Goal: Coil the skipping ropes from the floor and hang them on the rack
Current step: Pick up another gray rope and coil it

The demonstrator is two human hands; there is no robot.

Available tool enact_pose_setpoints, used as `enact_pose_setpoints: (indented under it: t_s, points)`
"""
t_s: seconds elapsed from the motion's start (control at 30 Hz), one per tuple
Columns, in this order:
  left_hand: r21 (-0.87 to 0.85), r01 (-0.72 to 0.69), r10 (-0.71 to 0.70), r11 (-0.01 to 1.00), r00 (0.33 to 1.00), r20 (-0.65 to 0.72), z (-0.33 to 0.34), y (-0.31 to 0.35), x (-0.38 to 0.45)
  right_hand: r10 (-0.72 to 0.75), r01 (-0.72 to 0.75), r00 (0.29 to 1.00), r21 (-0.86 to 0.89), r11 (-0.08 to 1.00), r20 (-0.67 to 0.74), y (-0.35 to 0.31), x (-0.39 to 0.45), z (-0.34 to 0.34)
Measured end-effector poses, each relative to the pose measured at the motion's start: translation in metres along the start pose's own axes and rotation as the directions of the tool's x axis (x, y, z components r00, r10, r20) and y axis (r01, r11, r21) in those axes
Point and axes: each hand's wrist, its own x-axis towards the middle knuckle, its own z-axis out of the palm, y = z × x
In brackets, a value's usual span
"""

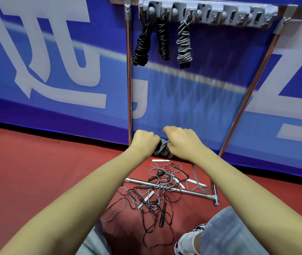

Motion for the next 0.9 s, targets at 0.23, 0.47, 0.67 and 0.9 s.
enact_pose_setpoints:
  t_s: [0.23,0.47,0.67,0.9]
  points:
    - [0.104,-0.15,0.157,0.983,0.985,-0.068,-0.005,-0.006,-0.004,0.124,-0.159,0.986,0.413,0.897,0.111,0.008,0.0,0.011]
    - [0.141,-0.173,0.205,0.975,0.944,-0.258,0.001,-0.017,-0.009,0.087,-0.179,0.976,0.513,0.84,0.198,0.021,-0.001,0.008]
    - [0.072,-0.401,0.369,0.913,0.74,-0.563,0.016,-0.037,-0.005,0.153,-0.153,0.988,0.118,0.981,0.005,0.021,0.006,0.002]
    - [-0.964,-0.096,-0.35,0.248,0.919,-0.181,-0.016,-0.021,-0.013,0.187,-0.148,0.969,0.229,0.962,-0.16,0.019,0.017,-0.007]
